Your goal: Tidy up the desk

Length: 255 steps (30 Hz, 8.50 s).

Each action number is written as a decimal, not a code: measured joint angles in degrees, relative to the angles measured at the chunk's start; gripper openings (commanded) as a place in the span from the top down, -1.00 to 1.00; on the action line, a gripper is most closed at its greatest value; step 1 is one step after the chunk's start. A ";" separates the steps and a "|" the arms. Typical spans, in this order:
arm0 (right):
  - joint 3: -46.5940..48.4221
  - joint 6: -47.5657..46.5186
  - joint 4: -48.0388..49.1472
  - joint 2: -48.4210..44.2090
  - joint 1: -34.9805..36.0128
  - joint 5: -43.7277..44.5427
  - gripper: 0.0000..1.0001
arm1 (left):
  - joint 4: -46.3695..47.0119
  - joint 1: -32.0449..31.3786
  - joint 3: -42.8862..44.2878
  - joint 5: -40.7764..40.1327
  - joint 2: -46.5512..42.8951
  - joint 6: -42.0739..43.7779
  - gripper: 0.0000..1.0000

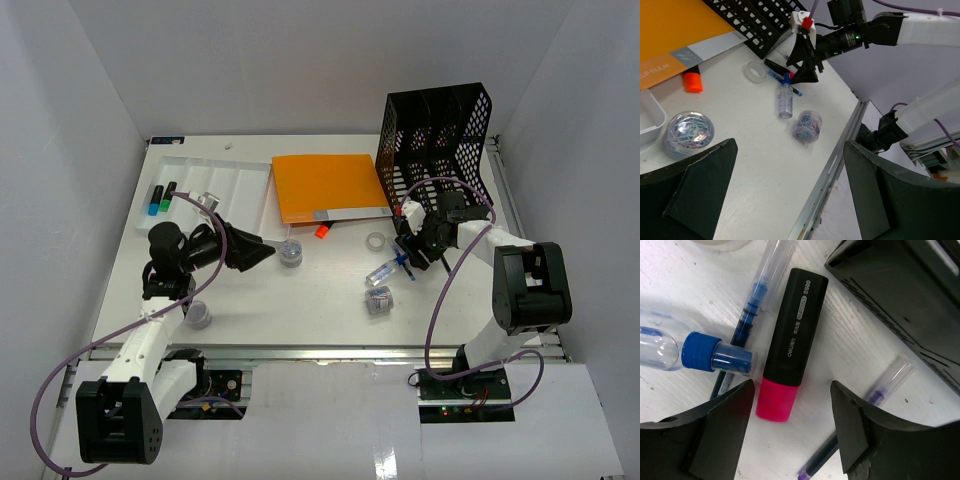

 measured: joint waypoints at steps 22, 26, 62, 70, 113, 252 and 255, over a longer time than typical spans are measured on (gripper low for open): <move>-2.51 -0.28 -0.95 -9.58 -1.75 -0.62 0.59 | 14.81 -26.92 -2.84 -23.06 9.07 -21.02 -0.94; -2.78 -0.75 -1.83 -16.79 -3.54 -1.50 0.63 | 17.13 -33.19 -0.45 -30.12 15.62 -23.21 -0.92; -8.13 14.14 2.82 -29.81 3.39 -22.60 0.73 | 25.89 -48.17 28.14 -48.62 55.02 -36.43 0.47; -9.34 14.60 3.43 -29.92 3.44 -22.36 -0.78 | 22.05 -48.41 28.42 -49.32 54.63 -34.02 0.73; -12.20 10.08 1.70 -42.04 -1.72 -28.04 -0.97 | -33.00 13.98 60.41 -80.54 61.15 30.33 0.70; -7.37 2.64 -10.22 -33.65 -9.86 -38.54 -0.83 | -28.48 -39.39 55.65 -66.75 68.62 31.29 0.36; -7.37 2.64 -10.21 -33.65 -9.86 -38.54 -0.83 | -27.63 -39.39 53.78 -66.06 67.46 29.98 0.51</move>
